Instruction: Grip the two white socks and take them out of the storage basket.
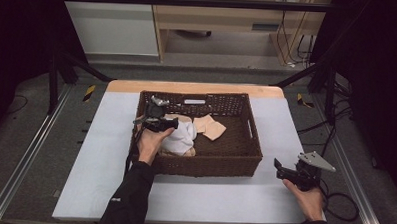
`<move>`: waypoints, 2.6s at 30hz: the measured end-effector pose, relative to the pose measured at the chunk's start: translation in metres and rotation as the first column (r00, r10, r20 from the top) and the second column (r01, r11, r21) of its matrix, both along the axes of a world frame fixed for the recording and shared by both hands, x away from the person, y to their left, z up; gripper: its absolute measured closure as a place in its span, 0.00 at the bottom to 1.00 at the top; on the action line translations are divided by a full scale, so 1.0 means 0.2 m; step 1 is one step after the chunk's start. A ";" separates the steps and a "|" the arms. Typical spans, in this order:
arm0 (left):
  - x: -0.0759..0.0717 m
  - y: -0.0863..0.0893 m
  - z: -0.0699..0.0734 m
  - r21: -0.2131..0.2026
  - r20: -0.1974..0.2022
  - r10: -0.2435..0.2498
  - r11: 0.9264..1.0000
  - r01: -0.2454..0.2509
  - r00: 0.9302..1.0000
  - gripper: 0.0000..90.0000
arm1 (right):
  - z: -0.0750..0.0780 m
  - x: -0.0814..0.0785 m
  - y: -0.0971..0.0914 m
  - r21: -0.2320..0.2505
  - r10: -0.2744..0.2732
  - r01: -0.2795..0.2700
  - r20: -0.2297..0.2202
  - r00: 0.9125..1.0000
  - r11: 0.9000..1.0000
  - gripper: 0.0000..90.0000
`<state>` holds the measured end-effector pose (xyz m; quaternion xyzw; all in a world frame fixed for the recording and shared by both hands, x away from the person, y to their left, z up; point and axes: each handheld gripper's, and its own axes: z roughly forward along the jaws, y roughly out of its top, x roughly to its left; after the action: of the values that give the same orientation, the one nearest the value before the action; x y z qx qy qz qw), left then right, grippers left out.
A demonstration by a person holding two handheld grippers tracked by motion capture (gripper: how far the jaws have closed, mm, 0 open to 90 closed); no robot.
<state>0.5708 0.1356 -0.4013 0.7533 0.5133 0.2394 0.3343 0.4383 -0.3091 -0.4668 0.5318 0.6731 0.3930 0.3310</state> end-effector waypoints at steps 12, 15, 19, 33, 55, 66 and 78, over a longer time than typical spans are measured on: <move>0.01 -0.05 -0.06 0.054 -0.129 -0.083 0.994 0.091 0.988 0.52 | 0.00 0.00 0.00 -0.002 0.002 -0.002 -0.007 1.000 1.000 0.08; 0.02 -0.05 -0.06 0.035 -0.169 -0.098 0.994 0.105 0.981 0.64 | 0.00 0.01 0.00 -0.005 0.003 -0.003 -0.009 1.000 1.000 0.07; 0.01 -0.05 -0.06 0.021 -0.194 -0.117 0.992 0.124 0.974 0.79 | 0.00 0.00 0.00 -0.004 0.002 -0.002 -0.010 1.000 1.000 0.07; -0.07 -0.02 0.07 -0.104 0.033 -0.163 0.981 0.166 0.986 0.96 | 0.00 0.00 0.00 -0.007 0.003 -0.003 -0.005 1.000 1.000 0.08; -0.32 0.00 0.55 -0.231 0.395 -0.127 0.945 0.232 0.910 0.96 | 0.00 0.00 0.00 -0.007 0.005 -0.005 -0.006 1.000 1.000 0.10; -0.40 0.05 0.71 -0.259 0.450 -0.106 0.935 0.243 0.887 0.96 | 0.00 0.00 0.00 0.002 0.002 -0.002 -0.013 1.000 1.000 0.10; -0.55 0.26 0.86 -0.300 0.522 -0.040 0.927 0.227 0.852 0.96 | 0.00 0.00 0.00 -0.010 -0.002 0.002 -0.006 1.000 1.000 0.10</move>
<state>0.4614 0.1871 -0.2301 0.6263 0.3870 0.3092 0.6019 0.4376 -0.3099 -0.4665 0.5321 0.6755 0.3876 0.3321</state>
